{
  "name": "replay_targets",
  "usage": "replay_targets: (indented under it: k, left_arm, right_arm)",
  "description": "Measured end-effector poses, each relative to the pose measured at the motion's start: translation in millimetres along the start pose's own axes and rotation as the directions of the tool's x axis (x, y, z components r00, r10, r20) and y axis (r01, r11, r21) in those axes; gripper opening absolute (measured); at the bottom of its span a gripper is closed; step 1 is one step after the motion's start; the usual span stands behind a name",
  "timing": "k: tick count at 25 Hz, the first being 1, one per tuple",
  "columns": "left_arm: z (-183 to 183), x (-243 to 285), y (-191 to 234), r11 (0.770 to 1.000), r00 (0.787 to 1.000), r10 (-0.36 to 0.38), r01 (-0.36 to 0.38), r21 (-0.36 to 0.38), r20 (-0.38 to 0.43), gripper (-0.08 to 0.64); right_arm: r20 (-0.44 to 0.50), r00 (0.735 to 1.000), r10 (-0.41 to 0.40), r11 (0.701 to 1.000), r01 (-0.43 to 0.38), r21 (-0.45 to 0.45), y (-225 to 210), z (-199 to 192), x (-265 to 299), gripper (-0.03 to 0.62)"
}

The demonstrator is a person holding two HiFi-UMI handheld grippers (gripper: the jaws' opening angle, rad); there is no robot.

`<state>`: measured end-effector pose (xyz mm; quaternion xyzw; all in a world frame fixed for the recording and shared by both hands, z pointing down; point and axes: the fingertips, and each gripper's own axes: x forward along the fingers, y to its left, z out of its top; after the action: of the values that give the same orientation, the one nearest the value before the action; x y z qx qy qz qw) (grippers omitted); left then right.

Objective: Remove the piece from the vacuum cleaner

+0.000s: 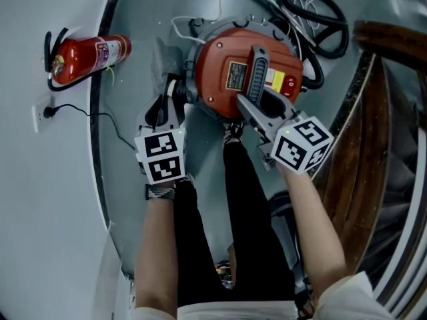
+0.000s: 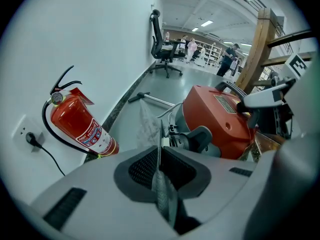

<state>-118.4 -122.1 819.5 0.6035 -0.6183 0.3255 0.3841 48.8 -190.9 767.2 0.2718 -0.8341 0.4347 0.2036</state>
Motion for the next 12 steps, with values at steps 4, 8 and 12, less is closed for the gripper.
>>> replay_targets:
  k: [4, 8, 12]
  left_arm:
    - [-1.0, -0.8, 4.4, 1.000, 1.000, 0.005, -0.005, 0.010, -0.005, 0.038]
    - [-0.8, -0.5, 6.5, 1.000, 1.000, 0.000, 0.000, 0.021, -0.006, 0.038]
    - [-1.2, -0.5, 9.5, 1.000, 1.000, 0.008, -0.008, 0.023, -0.006, 0.041]
  right_arm:
    - [-0.002, 1.000, 0.004, 1.000, -0.004, 0.001, 0.6, 0.0, 0.0, 0.195]
    - [0.002, 1.000, 0.006, 1.000, -0.006, 0.002, 0.0, 0.4, -0.5, 0.195]
    - [0.005, 1.000, 0.008, 1.000, -0.008, 0.006, 0.3, 0.4, -0.4, 0.195]
